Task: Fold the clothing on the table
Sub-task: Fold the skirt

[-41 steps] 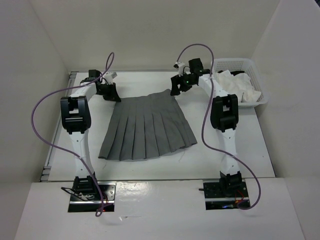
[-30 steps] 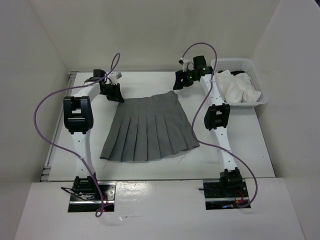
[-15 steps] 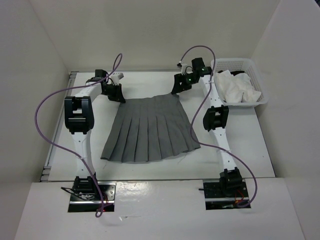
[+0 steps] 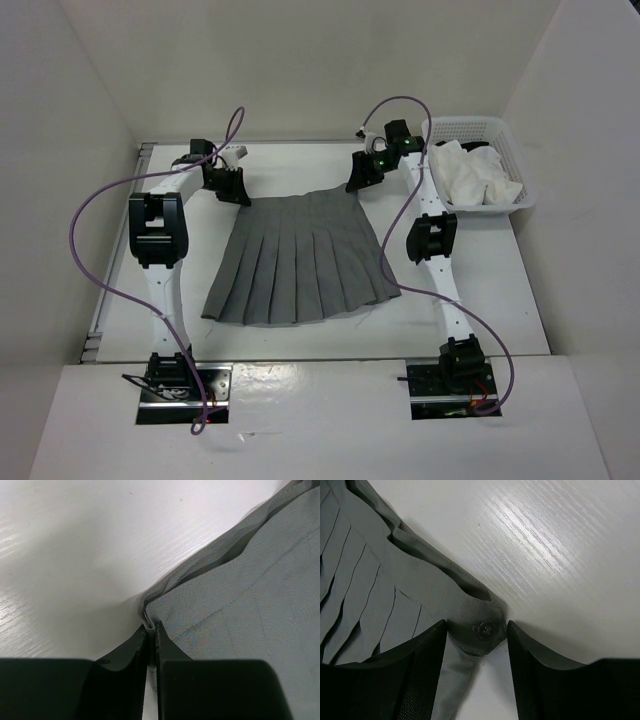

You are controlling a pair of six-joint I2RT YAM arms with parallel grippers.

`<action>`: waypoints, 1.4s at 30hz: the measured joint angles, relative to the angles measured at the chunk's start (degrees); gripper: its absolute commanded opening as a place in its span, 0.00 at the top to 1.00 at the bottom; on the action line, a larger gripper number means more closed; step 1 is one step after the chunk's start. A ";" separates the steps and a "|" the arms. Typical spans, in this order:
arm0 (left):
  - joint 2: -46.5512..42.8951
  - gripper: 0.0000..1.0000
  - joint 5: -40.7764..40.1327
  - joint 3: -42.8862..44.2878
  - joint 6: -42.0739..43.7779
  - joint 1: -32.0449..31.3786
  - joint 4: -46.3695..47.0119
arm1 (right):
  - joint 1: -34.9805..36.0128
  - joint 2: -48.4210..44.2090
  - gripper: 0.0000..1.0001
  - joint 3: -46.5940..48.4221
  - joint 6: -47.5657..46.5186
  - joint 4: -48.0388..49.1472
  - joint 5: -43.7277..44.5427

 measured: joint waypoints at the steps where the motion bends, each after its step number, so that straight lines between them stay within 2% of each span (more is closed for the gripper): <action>1: 0.00 0.87 0.00 0.00 0.00 0.00 -0.02 | -0.07 0.13 0.43 0.02 0.02 -0.09 -0.26; 17: 0.00 0.87 0.46 0.00 0.24 0.00 -0.55 | -0.17 0.96 0.46 0.13 0.70 0.37 -3.43; 22: 0.02 0.87 0.87 0.09 0.85 -0.02 -1.25 | -0.11 1.46 0.51 0.48 1.16 0.50 -4.33; 24: 0.02 0.87 0.92 0.11 1.36 -0.09 -1.46 | -0.07 1.70 0.54 0.55 1.49 0.68 -4.92; 27: 0.02 0.87 1.01 0.22 1.62 -0.17 -1.79 | -0.02 1.90 0.66 0.55 1.95 0.83 -4.83; 30: 0.02 0.87 1.05 0.33 1.73 -0.28 -2.21 | 0.07 2.34 0.78 0.55 2.38 0.94 -4.96; 31: 0.02 0.87 1.11 0.33 1.73 -0.31 -2.29 | 0.09 2.47 0.85 0.55 2.62 0.98 -5.11; 34: 0.02 0.91 1.16 0.46 1.88 -0.37 -2.75 | 0.13 2.58 1.00 0.55 3.06 0.98 -5.09; 39: 0.04 1.00 1.16 1.62 2.60 -0.46 -4.17 | 0.20 2.49 1.00 0.55 3.06 0.87 -4.44; 42: 0.02 1.00 1.16 2.80 3.13 -0.55 -5.14 | 0.39 1.57 1.00 0.52 2.62 0.24 -1.40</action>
